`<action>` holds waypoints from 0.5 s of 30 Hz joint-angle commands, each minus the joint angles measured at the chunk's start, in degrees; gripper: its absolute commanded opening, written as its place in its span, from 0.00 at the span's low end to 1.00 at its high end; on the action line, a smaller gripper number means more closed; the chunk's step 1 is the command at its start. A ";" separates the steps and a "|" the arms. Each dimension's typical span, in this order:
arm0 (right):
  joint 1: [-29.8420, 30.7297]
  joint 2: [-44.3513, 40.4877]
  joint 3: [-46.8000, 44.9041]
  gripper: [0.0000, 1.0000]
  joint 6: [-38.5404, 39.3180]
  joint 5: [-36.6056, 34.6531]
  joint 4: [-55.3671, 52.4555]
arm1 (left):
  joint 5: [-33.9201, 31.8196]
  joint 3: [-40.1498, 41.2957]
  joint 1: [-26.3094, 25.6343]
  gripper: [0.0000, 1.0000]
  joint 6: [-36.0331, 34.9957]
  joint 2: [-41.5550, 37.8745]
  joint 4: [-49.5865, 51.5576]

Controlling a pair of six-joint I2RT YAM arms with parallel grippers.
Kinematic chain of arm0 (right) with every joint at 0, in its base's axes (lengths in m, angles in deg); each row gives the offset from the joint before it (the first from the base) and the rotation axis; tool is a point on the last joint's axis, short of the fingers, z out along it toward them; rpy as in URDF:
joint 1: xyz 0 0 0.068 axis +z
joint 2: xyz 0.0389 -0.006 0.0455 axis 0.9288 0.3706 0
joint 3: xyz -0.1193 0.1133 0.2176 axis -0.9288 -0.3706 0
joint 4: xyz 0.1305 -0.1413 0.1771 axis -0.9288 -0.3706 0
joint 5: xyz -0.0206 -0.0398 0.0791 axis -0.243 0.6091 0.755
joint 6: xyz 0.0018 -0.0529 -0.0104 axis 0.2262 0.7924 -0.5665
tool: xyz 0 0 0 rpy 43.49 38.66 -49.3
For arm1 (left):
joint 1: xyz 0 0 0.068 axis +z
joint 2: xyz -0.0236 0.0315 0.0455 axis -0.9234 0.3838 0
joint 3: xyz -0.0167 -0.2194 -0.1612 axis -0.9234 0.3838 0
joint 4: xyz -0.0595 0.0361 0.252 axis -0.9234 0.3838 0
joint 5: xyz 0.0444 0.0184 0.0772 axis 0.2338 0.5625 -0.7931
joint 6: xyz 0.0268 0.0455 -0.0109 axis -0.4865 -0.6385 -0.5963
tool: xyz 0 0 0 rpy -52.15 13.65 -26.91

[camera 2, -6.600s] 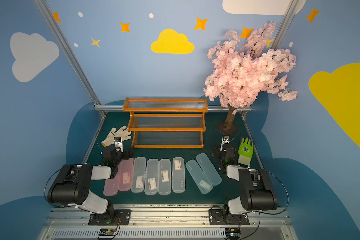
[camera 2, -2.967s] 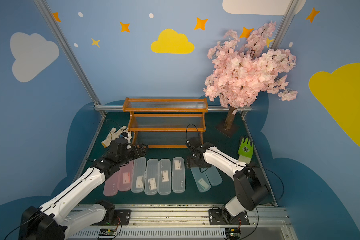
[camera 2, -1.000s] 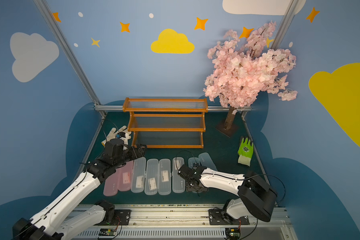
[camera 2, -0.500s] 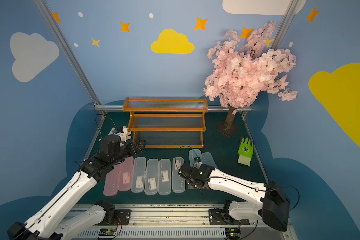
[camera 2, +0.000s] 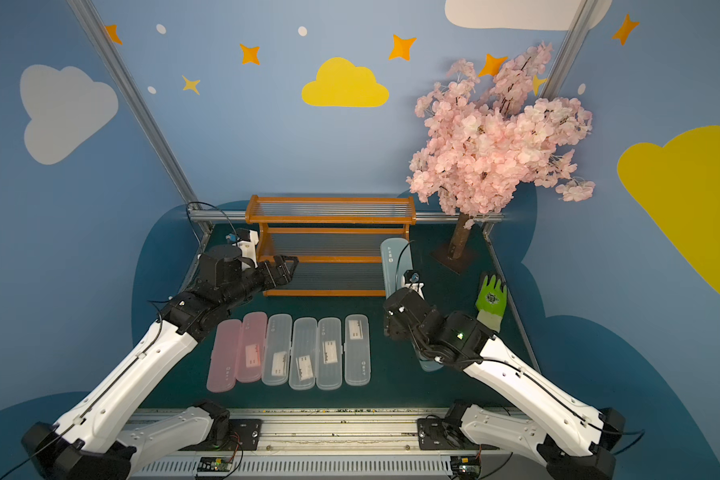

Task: Place the pencil cases on the shelf according to color
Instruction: Pick up the pencil case from the center of the board, then place the pencil case on the shelf.

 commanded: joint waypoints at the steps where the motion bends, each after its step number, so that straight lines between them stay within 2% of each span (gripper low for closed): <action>1: -3.84 4.47 5.96 0.54 8.54 3.31 3.56 | 0.36 -2.45 -0.14 1.00 -1.58 2.13 -0.92; 8: -10.62 19.64 20.68 0.54 14.31 8.21 5.73 | -0.81 -5.79 -0.13 1.00 -2.34 5.97 -0.63; 15: -16.54 32.55 34.98 0.53 16.03 11.45 4.37 | -1.84 -6.61 -0.12 1.00 -2.68 7.68 -0.54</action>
